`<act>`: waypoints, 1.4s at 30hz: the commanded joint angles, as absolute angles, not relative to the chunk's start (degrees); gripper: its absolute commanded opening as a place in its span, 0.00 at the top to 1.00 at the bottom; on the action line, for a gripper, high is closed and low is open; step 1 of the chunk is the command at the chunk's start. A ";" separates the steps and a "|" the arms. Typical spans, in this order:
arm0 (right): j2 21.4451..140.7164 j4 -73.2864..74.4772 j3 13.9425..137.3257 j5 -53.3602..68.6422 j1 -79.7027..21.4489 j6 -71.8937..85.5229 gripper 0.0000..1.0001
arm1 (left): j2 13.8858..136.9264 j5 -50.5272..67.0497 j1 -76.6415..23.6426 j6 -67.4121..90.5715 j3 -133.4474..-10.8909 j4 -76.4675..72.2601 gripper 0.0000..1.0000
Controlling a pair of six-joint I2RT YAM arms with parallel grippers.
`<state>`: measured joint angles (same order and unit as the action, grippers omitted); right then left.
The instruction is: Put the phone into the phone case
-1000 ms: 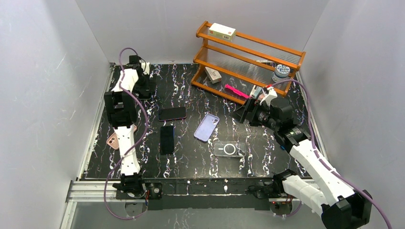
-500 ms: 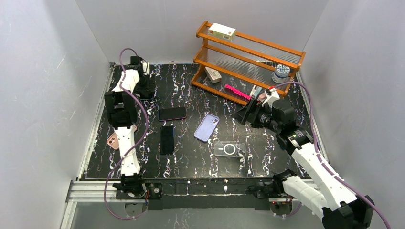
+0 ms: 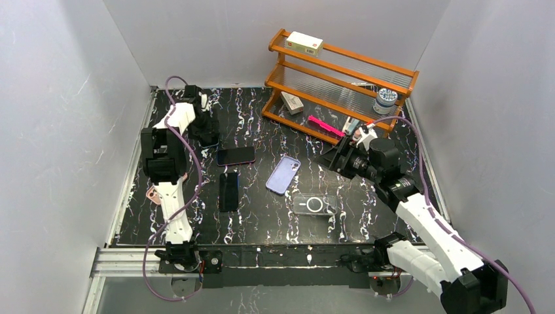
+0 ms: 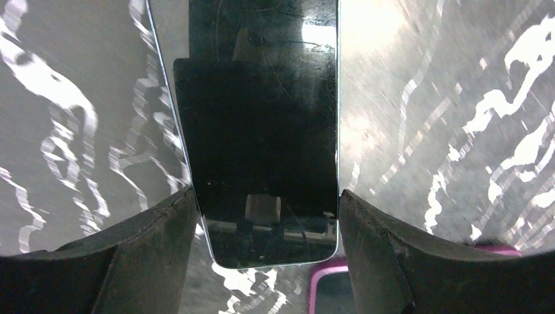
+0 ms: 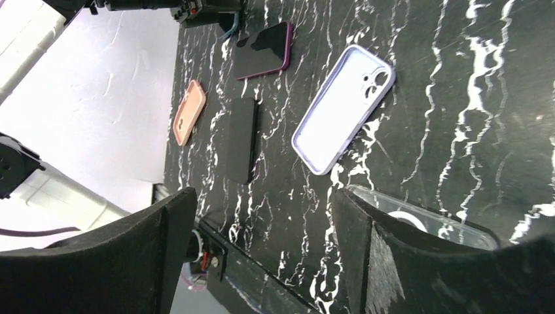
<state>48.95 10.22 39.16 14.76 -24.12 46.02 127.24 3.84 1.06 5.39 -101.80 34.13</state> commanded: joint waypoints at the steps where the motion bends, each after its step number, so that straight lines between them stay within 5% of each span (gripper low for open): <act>1: 53.28 -0.29 38.68 23.16 -24.35 50.12 0.17 | 120.48 6.45 -2.38 10.57 -93.66 34.14 0.43; 21: 85.62 -15.91 55.21 18.37 -37.47 54.88 0.47 | 112.47 24.93 -2.73 25.80 -77.89 18.02 0.49; 42: 116.15 -30.65 75.02 9.26 -42.80 50.31 0.49 | 110.33 34.19 -2.77 36.23 -70.42 6.41 0.51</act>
